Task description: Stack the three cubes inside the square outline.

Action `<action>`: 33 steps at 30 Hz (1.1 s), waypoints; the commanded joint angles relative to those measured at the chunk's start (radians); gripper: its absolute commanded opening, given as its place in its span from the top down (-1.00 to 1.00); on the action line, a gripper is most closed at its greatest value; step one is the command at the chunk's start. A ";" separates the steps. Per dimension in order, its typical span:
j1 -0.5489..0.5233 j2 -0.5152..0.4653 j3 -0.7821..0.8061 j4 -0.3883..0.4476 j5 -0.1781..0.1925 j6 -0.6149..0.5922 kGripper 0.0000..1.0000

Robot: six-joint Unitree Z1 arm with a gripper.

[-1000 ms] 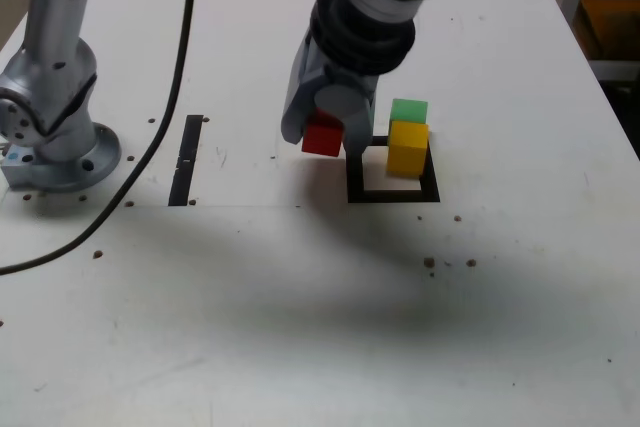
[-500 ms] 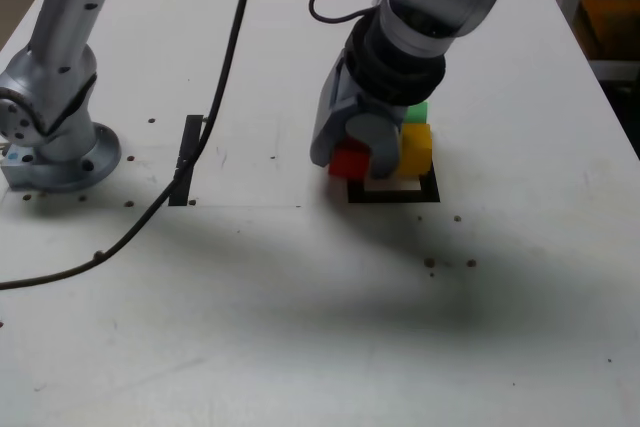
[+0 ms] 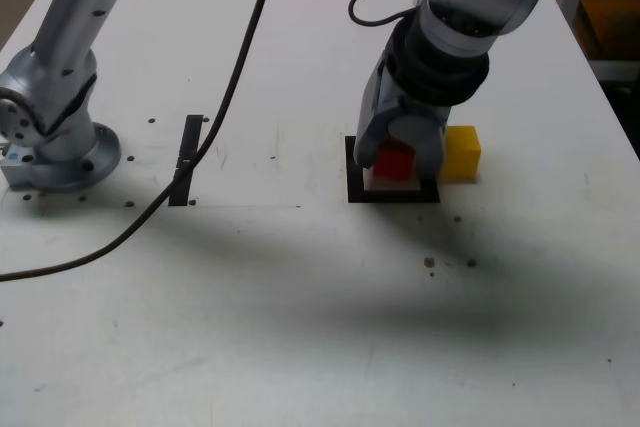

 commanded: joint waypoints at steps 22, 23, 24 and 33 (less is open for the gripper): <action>0.000 -0.014 0.019 -0.019 -0.003 -0.001 0.47; 0.000 -0.015 0.020 -0.019 -0.003 -0.001 0.38; 0.000 -0.016 0.021 -0.019 -0.003 -0.002 0.25; -0.015 -0.043 0.033 -0.032 0.009 -0.025 -0.98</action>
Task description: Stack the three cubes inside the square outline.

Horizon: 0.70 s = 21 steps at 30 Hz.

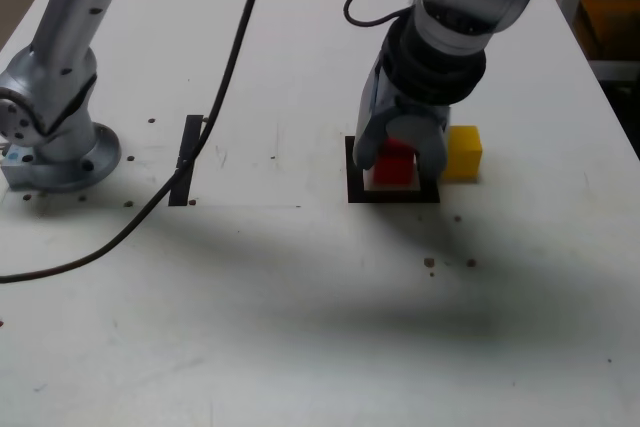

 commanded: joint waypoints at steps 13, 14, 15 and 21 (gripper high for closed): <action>-0.035 -0.080 -0.046 0.051 0.076 -0.045 -0.99; -0.039 -0.076 -0.066 0.053 0.083 -0.041 -0.99; -0.040 -0.069 -0.082 0.054 0.087 -0.037 -0.99; -0.044 -0.015 -0.155 0.057 0.090 -0.016 -0.99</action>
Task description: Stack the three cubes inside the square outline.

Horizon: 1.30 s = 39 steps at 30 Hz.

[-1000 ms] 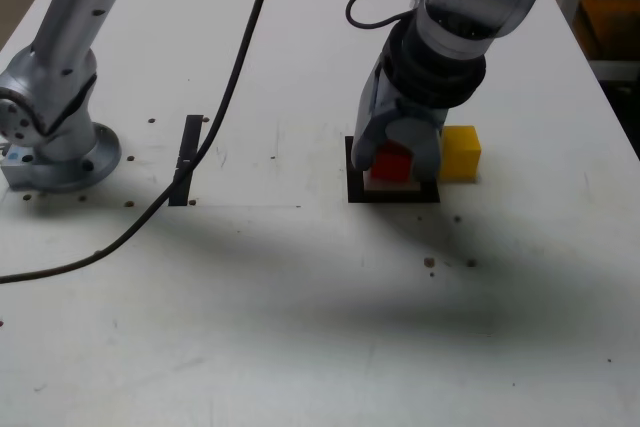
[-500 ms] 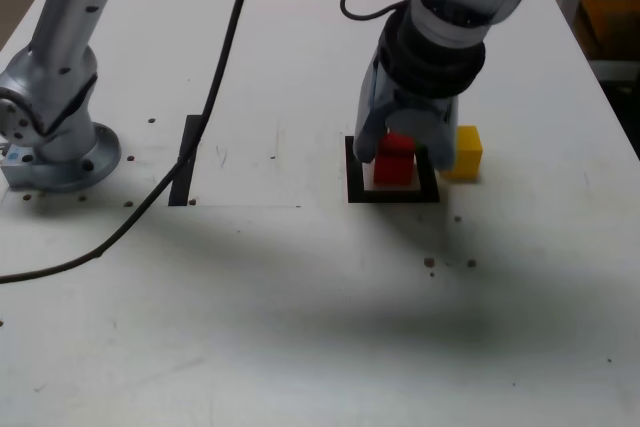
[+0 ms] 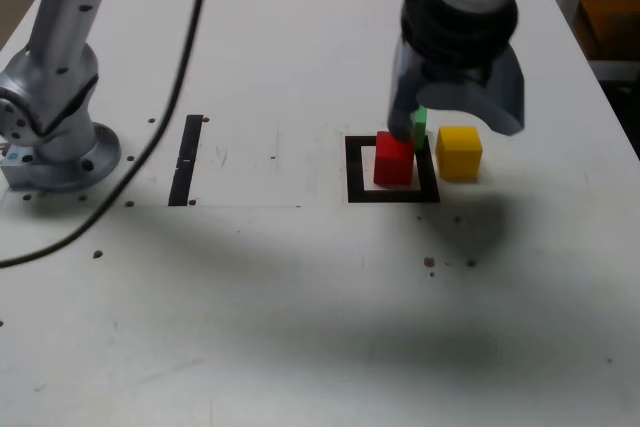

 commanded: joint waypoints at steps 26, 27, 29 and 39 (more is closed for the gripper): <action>0.014 0.152 -0.095 -0.013 0.035 0.042 -0.94; 0.015 0.155 -0.095 -0.015 0.036 0.043 -0.93; 0.016 0.160 -0.095 -0.019 0.038 0.045 -0.90; 0.021 0.170 -0.092 -0.024 0.040 0.049 -0.71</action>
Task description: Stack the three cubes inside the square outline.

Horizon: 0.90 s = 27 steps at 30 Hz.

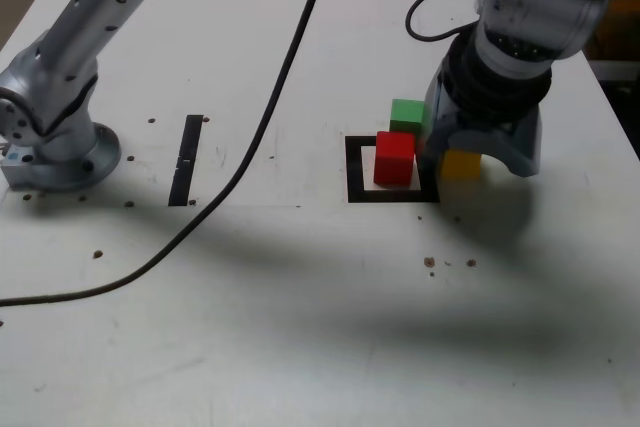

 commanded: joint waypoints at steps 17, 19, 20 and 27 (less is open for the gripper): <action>0.014 0.018 0.003 0.000 -0.018 -0.005 0.34; 0.015 0.018 0.003 0.001 -0.018 -0.005 0.37; 0.015 0.018 0.003 0.002 -0.019 -0.005 0.37; 0.015 0.018 -0.002 0.013 -0.015 -0.004 0.44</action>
